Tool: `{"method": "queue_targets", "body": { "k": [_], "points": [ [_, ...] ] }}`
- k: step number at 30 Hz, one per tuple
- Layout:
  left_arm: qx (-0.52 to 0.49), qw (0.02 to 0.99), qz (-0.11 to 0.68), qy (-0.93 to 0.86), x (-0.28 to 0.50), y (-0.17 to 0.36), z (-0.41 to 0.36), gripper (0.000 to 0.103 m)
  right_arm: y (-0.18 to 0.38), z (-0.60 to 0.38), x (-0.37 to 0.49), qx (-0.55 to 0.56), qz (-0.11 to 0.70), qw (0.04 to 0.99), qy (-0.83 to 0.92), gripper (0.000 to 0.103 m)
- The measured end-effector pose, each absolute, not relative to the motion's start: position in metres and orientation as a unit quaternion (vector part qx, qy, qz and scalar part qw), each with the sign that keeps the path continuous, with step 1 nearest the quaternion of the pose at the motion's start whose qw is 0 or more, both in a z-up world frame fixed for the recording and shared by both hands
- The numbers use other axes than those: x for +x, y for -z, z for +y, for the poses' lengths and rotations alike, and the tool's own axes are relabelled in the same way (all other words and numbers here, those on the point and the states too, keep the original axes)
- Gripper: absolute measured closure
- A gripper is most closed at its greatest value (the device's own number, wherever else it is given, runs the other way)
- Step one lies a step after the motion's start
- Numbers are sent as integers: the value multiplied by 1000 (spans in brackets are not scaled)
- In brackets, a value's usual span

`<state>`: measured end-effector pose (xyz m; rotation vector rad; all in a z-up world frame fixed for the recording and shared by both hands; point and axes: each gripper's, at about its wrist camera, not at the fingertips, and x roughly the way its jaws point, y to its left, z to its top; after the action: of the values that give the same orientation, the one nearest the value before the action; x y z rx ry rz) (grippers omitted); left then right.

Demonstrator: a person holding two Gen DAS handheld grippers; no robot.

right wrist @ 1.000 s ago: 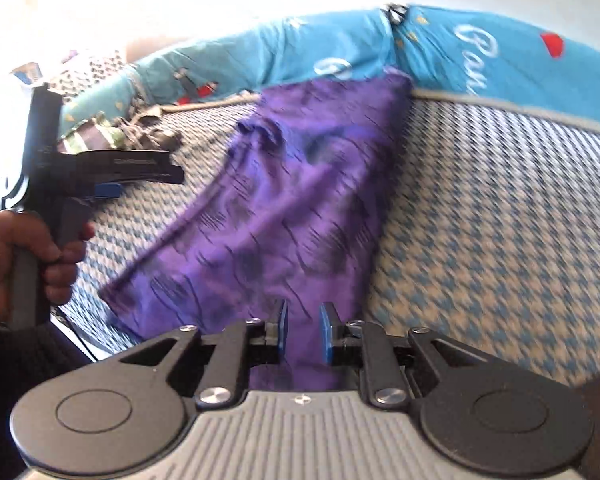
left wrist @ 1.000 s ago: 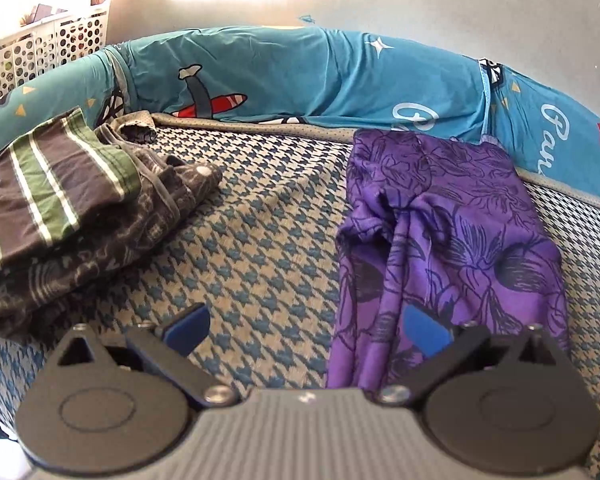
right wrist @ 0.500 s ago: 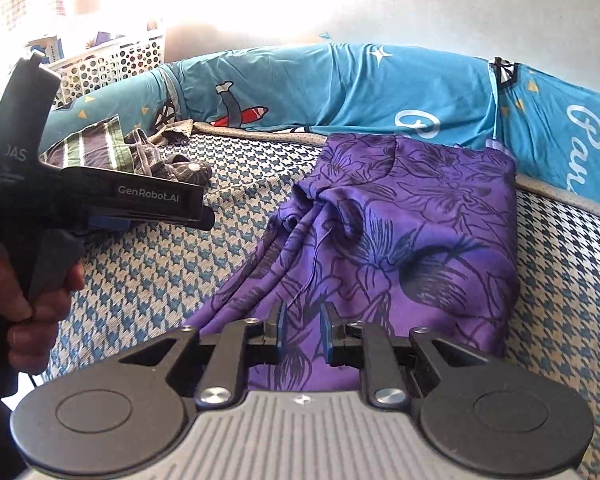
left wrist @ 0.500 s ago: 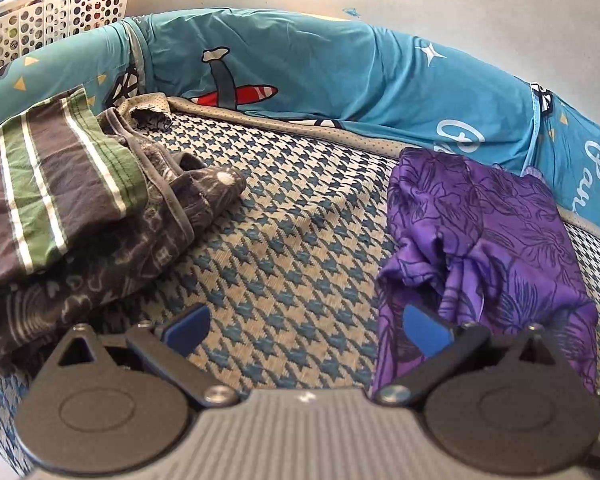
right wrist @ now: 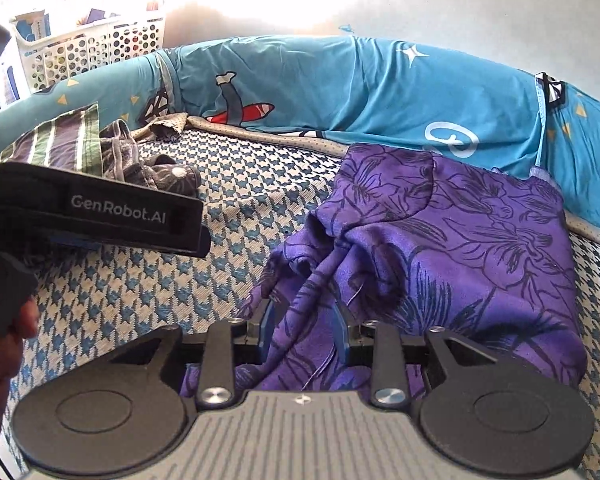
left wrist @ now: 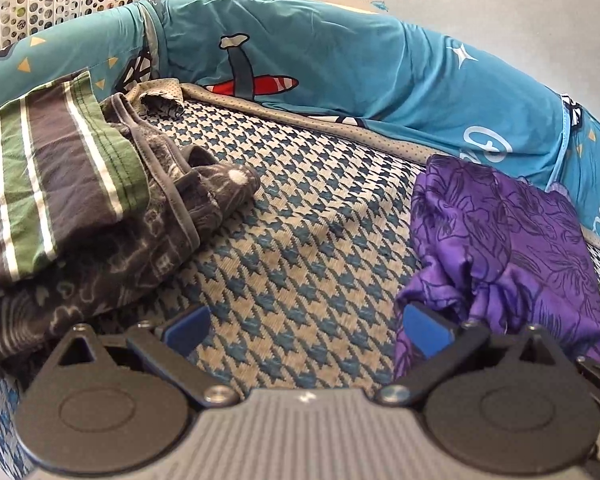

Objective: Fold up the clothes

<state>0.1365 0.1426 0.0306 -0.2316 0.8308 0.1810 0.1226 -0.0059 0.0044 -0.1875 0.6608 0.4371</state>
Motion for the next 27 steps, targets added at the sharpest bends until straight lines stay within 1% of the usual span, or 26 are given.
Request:
{"method": "queue_targets", "body": {
  "k": [8, 10, 11, 13, 15, 20, 22, 24, 26, 27],
  "points": [
    [-120, 903, 404, -84, 137, -30, 143, 0, 11, 4, 132, -111, 326, 919, -190, 74],
    [-119, 904, 402, -81, 137, -31, 142, 0, 13, 5, 133, -114, 324, 920, -187, 83],
    [-120, 904, 402, -80, 137, -32, 142, 0, 14, 5, 133, -114, 325, 920, -186, 85],
    [-121, 904, 402, -81, 136, -32, 143, 0, 14, 4, 134, -106, 325, 921, -187, 93],
    [-123, 905, 397, -85, 135, -35, 145, 0, 14, 3, 134, -94, 321, 922, -194, 95],
    [-101, 915, 376, -105, 131, -44, 146, 0, 3, 12, 128, -73, 290, 924, -239, 96],
    [-95, 915, 376, -111, 132, -45, 146, 0, 5, 19, 130, -73, 288, 922, -249, 96],
    [-92, 914, 379, -112, 133, -44, 146, 0, 14, 24, 134, -71, 303, 916, -253, 96],
    [-92, 913, 382, -111, 134, -43, 146, 0, 20, 26, 137, -69, 315, 912, -254, 94],
    [-92, 912, 384, -110, 134, -43, 146, 0, 21, 26, 137, -68, 314, 912, -256, 90]
  ]
}}
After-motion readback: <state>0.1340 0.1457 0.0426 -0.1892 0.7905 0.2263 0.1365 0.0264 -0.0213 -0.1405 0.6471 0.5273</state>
